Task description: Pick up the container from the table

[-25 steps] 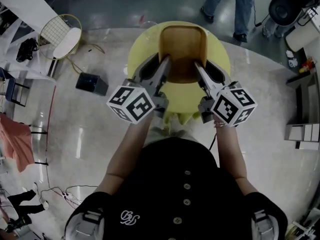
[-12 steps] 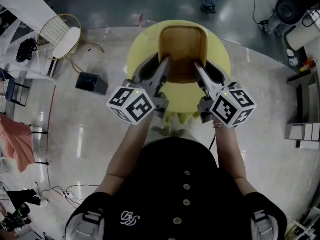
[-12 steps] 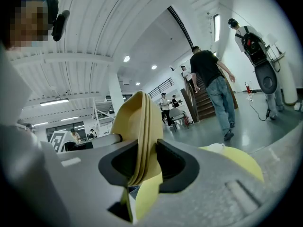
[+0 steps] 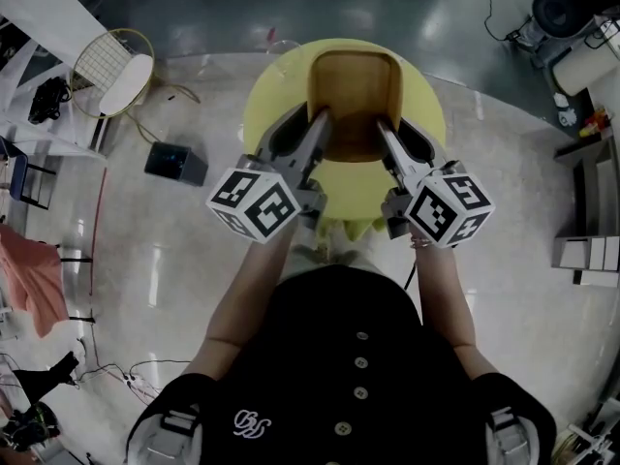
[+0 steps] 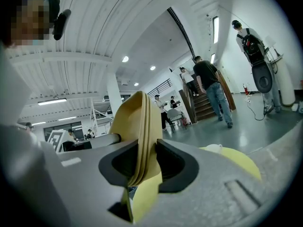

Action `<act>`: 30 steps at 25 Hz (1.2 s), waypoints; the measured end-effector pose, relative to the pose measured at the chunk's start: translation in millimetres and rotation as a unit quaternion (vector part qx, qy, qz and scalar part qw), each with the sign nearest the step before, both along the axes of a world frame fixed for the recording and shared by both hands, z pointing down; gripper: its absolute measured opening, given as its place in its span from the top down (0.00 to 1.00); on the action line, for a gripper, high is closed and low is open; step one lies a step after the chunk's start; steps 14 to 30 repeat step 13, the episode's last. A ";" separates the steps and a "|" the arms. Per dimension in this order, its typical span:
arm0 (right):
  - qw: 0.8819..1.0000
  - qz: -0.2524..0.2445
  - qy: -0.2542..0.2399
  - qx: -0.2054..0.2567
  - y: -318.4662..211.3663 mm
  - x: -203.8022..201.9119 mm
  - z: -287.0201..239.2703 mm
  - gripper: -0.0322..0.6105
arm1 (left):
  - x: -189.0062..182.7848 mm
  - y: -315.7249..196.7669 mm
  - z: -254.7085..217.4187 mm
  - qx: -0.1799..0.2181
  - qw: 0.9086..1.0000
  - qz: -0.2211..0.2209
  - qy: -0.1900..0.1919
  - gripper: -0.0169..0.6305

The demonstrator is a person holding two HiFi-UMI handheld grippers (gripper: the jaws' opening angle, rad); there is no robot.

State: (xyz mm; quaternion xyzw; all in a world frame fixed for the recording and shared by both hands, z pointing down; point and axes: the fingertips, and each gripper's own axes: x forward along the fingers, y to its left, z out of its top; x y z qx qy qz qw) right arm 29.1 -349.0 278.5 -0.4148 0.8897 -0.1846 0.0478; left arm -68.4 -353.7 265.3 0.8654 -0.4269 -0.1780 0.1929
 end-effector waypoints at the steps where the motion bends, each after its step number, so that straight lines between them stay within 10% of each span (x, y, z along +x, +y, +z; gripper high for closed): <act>1: 1.000 0.001 0.000 -0.001 0.2 0.1 0.2 0.81 | 0.1 0.1 -0.1 0.000 1.000 0.000 0.000 0.80; 30: 1.000 0.006 0.002 -0.008 -1.8 0.5 4.6 0.81 | 0.6 -4.1 2.8 -0.003 1.000 0.007 -0.001 0.80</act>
